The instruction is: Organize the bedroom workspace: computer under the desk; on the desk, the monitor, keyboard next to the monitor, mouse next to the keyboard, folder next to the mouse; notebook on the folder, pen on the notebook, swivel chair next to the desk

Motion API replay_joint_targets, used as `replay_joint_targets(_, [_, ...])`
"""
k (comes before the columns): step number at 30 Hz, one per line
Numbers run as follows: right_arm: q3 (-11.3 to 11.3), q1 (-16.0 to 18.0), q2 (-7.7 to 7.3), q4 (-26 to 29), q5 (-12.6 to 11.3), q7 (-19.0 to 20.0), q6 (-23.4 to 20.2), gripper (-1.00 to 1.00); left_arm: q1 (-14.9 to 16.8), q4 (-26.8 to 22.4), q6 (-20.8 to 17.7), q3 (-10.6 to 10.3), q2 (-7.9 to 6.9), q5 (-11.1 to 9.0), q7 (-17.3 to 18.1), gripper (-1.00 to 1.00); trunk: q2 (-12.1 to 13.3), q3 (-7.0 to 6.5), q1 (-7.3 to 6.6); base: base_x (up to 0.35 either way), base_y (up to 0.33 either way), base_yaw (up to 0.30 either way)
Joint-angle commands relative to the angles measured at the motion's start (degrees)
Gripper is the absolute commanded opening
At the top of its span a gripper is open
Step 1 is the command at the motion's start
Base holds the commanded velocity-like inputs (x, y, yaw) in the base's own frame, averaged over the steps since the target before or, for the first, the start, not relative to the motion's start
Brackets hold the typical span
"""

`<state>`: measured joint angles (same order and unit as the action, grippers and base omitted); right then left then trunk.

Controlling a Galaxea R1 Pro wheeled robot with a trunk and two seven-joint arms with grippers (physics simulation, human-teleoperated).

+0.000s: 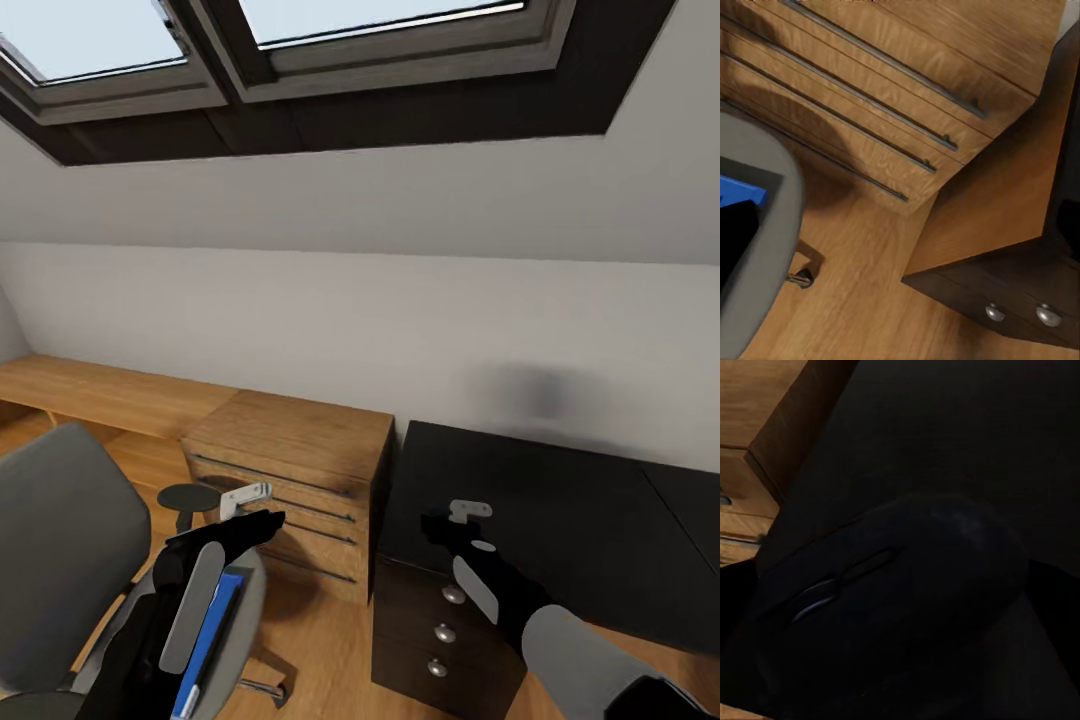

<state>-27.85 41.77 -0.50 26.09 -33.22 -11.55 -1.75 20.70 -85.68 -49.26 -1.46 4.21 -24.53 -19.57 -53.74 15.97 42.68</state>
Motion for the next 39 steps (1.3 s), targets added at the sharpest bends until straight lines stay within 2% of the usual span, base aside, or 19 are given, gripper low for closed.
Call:
replay_joint_targets(1, [-0.38,0.88,0.14,-2.33,-0.39,2.92,0.41,-1.00,0.05,-1.26,-0.33,-0.37,0.05,-0.66,-0.62,1.00,-0.06,0.08,0.01,0.017,0.000,0.000])
replay_joint_targets(5, [-0.30,1.21,0.37,-3.31,-0.72,4.51,0.28,-1.00,0.05,-3.57,-0.58,-1.02,0.13,-0.86,-0.71,1.00,-0.06,0.08,0.01,0.006,0.000,0.000])
replay_joint_targets(10, [-0.25,1.29,1.00,-3.56,-0.90,5.49,0.18,-1.00,0.05,-4.25,-0.59,-1.58,0.18,-0.89,-0.82,1.00,-2.06,0.98,1.11,0.001,0.000,0.000])
replay_joint_targets(15, [-0.26,1.29,1.18,-3.47,-0.47,8.69,0.71,-1.00,0.05,-4.32,-0.46,-2.49,0.19,-0.87,-1.11,1.00,-4.07,1.87,2.21,0.000,0.000,0.000])
replay_joint_targets(19, [-0.27,1.29,1.12,-2.92,-0.44,9.05,1.95,-1.00,0.05,-4.32,-0.40,-2.64,0.19,-0.87,-1.17,1.00,-5.67,2.59,3.09,0.000,0.000,0.000])
replay_joint_targets(39, [-0.18,1.29,1.13,-2.92,-0.53,8.74,2.56,-1.00,0.05,-4.27,-0.40,-2.58,0.10,-0.78,-1.26,1.00,-13.70,6.18,7.48,0.000,0.000,0.000])
